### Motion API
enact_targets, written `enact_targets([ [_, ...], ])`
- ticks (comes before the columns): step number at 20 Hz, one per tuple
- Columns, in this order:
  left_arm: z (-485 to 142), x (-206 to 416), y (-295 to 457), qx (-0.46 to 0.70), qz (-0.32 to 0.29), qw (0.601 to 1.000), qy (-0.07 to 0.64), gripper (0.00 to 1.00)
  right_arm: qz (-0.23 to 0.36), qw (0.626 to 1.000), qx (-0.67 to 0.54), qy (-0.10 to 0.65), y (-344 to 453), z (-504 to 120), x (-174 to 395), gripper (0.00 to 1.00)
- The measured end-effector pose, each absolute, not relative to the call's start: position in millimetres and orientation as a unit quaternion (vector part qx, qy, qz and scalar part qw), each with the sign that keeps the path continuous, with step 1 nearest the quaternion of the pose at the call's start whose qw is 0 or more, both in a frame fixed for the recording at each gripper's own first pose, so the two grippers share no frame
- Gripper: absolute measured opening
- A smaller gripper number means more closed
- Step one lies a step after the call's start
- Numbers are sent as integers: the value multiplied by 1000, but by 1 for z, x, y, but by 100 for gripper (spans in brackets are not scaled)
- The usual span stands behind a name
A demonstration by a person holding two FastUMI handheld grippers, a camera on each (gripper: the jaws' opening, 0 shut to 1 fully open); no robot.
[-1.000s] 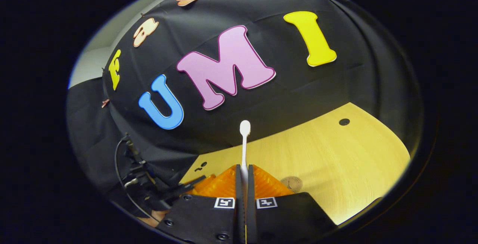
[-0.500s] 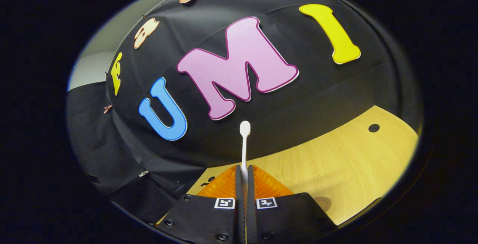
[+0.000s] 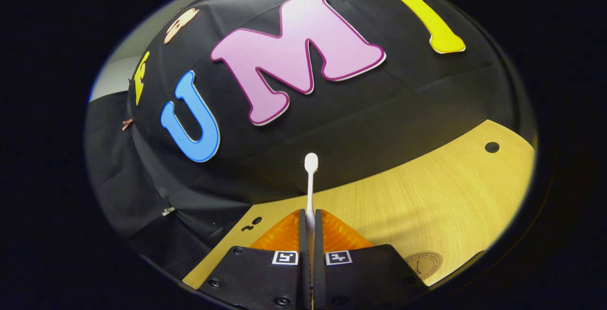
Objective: Put the toothbrush and toothpaste on the desktop into the cup, then pick up the cup and place it on the coaster on the desktop.
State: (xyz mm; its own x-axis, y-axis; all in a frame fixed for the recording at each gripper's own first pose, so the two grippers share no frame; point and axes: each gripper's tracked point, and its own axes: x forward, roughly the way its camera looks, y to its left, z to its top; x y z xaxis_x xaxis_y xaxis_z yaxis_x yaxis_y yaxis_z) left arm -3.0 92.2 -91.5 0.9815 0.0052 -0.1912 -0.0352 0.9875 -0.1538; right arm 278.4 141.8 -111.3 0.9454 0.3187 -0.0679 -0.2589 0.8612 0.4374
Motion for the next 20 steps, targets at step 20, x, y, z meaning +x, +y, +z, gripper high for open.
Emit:
enact_targets([
  [20,-124,-34,87,-93,49,987,119,72,161,965,173,112,145,-167,245,16],
])
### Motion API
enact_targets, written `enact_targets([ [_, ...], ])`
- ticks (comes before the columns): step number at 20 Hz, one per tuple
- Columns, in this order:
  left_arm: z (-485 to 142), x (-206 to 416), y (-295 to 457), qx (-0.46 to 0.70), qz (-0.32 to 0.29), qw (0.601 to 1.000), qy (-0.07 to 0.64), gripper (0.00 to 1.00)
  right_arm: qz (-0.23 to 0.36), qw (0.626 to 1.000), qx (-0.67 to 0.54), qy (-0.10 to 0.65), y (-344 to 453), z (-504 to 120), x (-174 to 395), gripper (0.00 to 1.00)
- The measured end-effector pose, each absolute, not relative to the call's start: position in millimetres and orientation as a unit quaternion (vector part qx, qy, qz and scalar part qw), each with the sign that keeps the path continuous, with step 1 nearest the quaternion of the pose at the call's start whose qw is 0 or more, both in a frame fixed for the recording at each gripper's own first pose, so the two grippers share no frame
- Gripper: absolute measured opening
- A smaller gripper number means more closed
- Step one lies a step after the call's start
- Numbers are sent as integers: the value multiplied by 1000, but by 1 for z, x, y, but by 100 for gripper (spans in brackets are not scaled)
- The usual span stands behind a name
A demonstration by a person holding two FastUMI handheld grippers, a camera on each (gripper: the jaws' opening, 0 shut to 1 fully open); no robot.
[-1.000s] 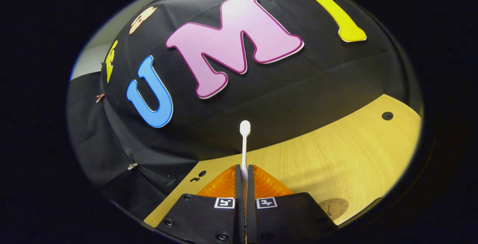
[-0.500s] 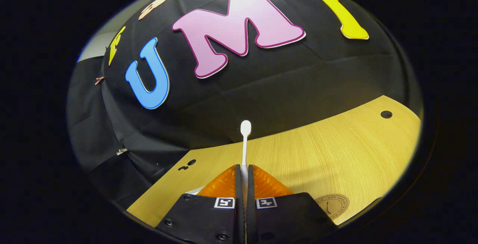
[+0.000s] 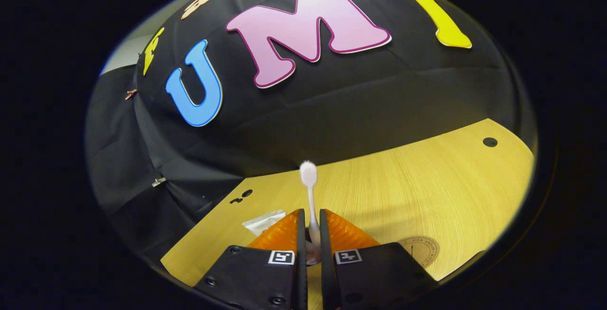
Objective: Put the toothbrush and toothpaste on the desktop into the cup, then pick up the cup and place it on the coaster on the desktop.
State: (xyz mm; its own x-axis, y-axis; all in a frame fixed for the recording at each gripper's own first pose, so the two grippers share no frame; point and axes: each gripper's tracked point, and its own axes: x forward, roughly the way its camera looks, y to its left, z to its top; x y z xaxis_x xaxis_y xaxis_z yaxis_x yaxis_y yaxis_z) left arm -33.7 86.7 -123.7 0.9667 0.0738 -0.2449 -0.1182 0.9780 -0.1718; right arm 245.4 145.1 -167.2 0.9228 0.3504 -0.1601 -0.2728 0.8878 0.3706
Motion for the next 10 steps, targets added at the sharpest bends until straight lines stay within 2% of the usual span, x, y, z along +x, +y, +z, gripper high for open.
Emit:
enact_targets([
  [7,-123,-25,67,-87,47,987,131,72,169,955,195,147,130,-175,203,21],
  [8,-122,-20,63,-84,42,986,135,72,170,953,198,154,128,-177,196,10],
  [9,-122,-14,59,-81,35,986,139,72,171,951,201,159,126,-178,188,15],
  [10,-120,-9,56,-79,32,986,142,72,171,950,201,165,123,-180,179,51],
])
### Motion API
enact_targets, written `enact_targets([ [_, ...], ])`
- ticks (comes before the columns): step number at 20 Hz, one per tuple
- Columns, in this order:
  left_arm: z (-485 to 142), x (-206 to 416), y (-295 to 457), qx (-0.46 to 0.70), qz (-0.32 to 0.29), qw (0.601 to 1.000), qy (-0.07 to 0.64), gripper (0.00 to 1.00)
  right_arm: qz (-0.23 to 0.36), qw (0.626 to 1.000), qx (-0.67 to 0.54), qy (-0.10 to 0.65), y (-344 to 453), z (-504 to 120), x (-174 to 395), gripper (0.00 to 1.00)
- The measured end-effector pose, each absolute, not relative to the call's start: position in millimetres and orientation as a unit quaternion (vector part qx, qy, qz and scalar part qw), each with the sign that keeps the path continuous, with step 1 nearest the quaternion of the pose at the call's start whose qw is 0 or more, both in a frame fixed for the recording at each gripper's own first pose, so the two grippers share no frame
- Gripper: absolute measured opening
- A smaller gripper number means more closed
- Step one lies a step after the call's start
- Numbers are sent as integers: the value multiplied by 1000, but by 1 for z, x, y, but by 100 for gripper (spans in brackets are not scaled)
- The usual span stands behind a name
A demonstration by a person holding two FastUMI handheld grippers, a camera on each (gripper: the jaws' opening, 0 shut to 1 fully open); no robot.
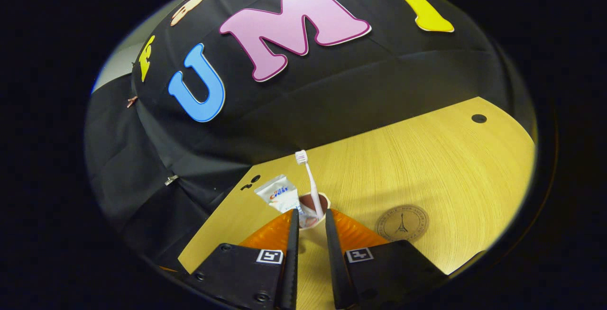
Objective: Put the toothbrush and toothpaste on the desktop into the cup, then pick up the cup and place it on the coaster on the desktop.
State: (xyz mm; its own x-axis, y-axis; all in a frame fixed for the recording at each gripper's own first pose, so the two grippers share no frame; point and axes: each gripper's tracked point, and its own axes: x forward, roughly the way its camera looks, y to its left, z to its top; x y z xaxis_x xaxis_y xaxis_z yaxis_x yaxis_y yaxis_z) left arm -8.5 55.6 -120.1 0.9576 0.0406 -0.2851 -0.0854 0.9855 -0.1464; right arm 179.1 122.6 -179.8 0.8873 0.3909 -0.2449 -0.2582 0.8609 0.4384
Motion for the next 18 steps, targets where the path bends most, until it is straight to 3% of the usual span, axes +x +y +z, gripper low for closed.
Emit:
enact_targets([
  [1,-119,-1,53,-75,28,986,145,72,170,949,201,171,120,-182,171,38],
  [3,-116,14,49,-66,21,986,151,72,172,946,208,181,115,-183,154,48],
  [4,-114,21,46,-61,15,986,154,72,174,943,213,186,113,-184,145,34],
  [5,-113,29,44,-56,9,986,156,72,177,941,215,190,111,-185,137,55],
  [7,-112,48,40,-45,-2,985,164,72,182,939,211,200,105,-187,122,60],
  [8,-112,56,39,-38,-8,985,171,72,180,940,209,203,98,-188,117,47],
  [9,-112,66,38,-29,-14,984,178,72,176,939,210,207,90,-188,112,69],
  [10,-111,76,36,-21,-21,982,185,72,171,939,215,209,82,-188,108,72],
  [12,-115,97,33,-10,-38,977,212,72,160,939,219,214,65,-190,101,72],
  [13,-118,106,32,-4,-46,973,227,81,151,941,212,218,55,-193,99,72],
  [14,-121,117,31,2,-52,968,246,72,145,943,201,221,45,-194,92,72],
  [17,-131,141,34,21,-58,955,291,74,132,944,190,234,23,-206,81,78],
  [18,-133,149,34,25,-61,951,301,75,128,944,192,237,19,-208,79,63],
])
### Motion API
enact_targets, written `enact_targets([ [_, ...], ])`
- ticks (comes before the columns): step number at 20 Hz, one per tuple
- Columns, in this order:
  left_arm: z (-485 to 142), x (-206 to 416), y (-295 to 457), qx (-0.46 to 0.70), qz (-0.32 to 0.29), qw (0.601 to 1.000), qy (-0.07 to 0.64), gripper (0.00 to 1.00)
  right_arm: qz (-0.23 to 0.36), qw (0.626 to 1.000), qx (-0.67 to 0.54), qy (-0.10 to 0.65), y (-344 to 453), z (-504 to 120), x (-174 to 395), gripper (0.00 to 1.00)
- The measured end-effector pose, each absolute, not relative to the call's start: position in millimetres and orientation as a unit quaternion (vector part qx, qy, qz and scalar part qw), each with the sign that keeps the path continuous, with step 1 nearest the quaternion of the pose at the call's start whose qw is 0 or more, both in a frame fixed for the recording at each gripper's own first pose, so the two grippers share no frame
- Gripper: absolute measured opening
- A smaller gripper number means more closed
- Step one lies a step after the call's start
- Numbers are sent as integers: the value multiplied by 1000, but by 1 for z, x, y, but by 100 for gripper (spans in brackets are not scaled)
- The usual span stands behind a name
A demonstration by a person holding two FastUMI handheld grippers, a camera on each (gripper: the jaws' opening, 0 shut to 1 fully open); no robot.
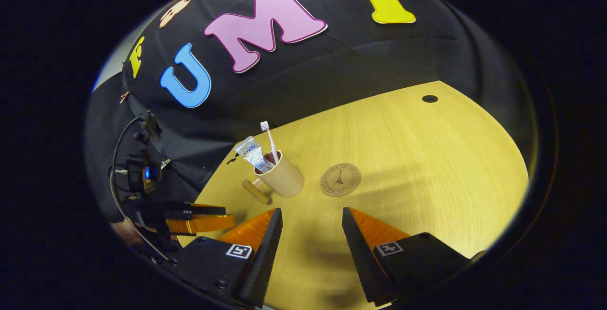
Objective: Put the toothbrush and toothpaste on the desktop into the cup, then pick up the cup and place it on the coaster on the desktop.
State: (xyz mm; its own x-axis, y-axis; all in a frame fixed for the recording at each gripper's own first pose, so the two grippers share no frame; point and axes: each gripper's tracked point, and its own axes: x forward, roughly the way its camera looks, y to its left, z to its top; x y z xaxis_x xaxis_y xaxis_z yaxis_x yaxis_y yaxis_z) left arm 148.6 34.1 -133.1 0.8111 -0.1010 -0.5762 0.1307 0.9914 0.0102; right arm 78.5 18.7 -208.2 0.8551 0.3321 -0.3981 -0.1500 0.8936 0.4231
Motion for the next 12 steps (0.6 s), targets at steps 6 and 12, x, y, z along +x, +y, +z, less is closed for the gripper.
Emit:
enact_targets([
  [6,-133,192,40,82,-64,935,340,83,114,943,177,256,-5,-224,63,79],
  [12,-133,234,41,129,-70,908,393,82,94,940,190,268,-26,-237,65,79],
])
